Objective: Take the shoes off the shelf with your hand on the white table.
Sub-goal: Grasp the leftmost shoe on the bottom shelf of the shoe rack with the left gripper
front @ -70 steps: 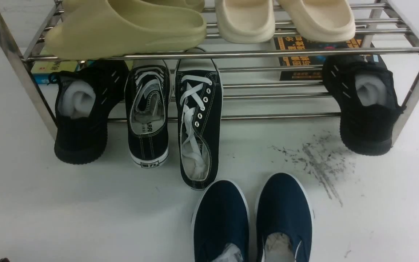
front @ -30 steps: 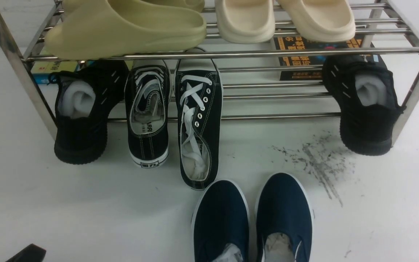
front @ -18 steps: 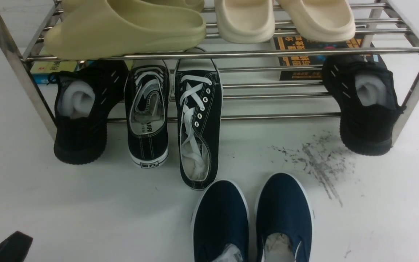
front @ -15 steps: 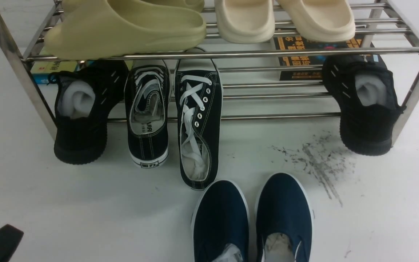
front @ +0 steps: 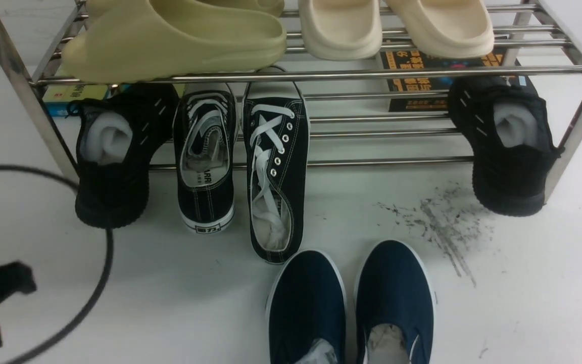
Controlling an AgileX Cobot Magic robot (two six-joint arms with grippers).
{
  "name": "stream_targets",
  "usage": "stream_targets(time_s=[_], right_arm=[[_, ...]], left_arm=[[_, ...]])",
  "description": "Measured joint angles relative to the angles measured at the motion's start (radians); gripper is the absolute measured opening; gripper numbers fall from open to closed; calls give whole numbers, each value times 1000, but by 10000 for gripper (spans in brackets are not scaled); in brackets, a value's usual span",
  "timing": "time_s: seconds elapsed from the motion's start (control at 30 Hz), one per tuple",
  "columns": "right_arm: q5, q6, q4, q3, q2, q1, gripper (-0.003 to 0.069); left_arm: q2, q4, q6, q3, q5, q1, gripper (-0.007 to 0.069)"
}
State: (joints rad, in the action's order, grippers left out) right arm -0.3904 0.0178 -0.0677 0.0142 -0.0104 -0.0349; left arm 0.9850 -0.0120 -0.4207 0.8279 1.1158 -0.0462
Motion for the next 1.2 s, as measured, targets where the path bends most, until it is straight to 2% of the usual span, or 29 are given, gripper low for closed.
stream_targets(time_s=[0.07,0.1,0.2,0.3,0.33,0.37,0.53,0.73,0.83,0.87,0.97,1.2], right_arm=[[0,0,0,0,0,0,237],[0,0,0,0,0,0,237],[0,0,0,0,0,0,237],[0,0,0,0,0,0,237],[0,0,0,0,0,0,237],[0,0,0,0,0,0,237],[0,0,0,0,0,0,237],[0,0,0,0,0,0,237],[0,0,0,0,0,0,237],[0,0,0,0,0,0,237],[0,0,0,0,0,0,237],[0,0,0,0,0,0,237]], left_arm=[[47,-35,36,36,-6,-1,1],[100,-97,72,74,-26,-9,1],[141,-144,89,99,-63,-43,2],[210,-175,76,136,-125,-168,10],[219,-175,70,140,-129,-176,12],[256,-166,44,159,-162,-236,18],[379,-60,-88,228,-306,-351,64],[464,56,-224,283,-435,-363,146],[500,142,-313,286,-505,-363,216],[516,179,-356,286,-538,-363,261],[538,227,-416,286,-570,-363,317],[563,306,-450,286,-607,-363,340]])
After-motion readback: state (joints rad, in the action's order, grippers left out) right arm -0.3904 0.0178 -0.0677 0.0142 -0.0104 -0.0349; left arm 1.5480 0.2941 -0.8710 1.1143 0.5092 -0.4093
